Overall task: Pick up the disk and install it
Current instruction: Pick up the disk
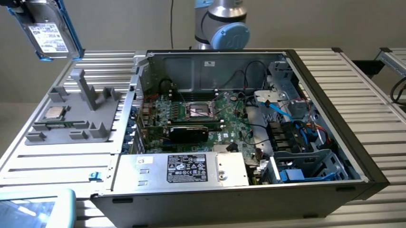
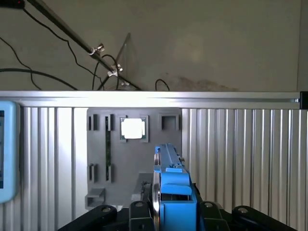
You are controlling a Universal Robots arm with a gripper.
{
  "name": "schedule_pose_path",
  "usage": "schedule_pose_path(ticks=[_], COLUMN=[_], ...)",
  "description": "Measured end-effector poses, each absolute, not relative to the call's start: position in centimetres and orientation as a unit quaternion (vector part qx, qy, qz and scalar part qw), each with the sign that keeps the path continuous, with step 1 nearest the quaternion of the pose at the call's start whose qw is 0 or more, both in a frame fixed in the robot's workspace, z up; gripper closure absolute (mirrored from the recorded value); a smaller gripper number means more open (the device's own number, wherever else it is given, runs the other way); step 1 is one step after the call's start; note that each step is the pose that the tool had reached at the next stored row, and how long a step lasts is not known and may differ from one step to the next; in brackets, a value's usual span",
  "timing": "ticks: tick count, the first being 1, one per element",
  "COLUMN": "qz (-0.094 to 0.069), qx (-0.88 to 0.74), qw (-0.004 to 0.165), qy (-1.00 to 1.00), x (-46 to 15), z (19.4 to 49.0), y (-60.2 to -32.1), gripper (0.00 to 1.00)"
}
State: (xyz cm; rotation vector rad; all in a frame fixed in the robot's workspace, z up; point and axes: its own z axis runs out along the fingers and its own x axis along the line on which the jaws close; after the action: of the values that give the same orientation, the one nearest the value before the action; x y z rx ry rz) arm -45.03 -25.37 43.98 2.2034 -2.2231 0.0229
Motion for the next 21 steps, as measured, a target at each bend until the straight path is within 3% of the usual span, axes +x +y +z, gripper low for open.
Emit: schedule_pose_path(ticks=[21], qz=[0.007], qx=[0.704], qw=[0.006], qy=[-0.710], x=[-39.7], z=[47.4], y=[-29.2], gripper=[0.63])
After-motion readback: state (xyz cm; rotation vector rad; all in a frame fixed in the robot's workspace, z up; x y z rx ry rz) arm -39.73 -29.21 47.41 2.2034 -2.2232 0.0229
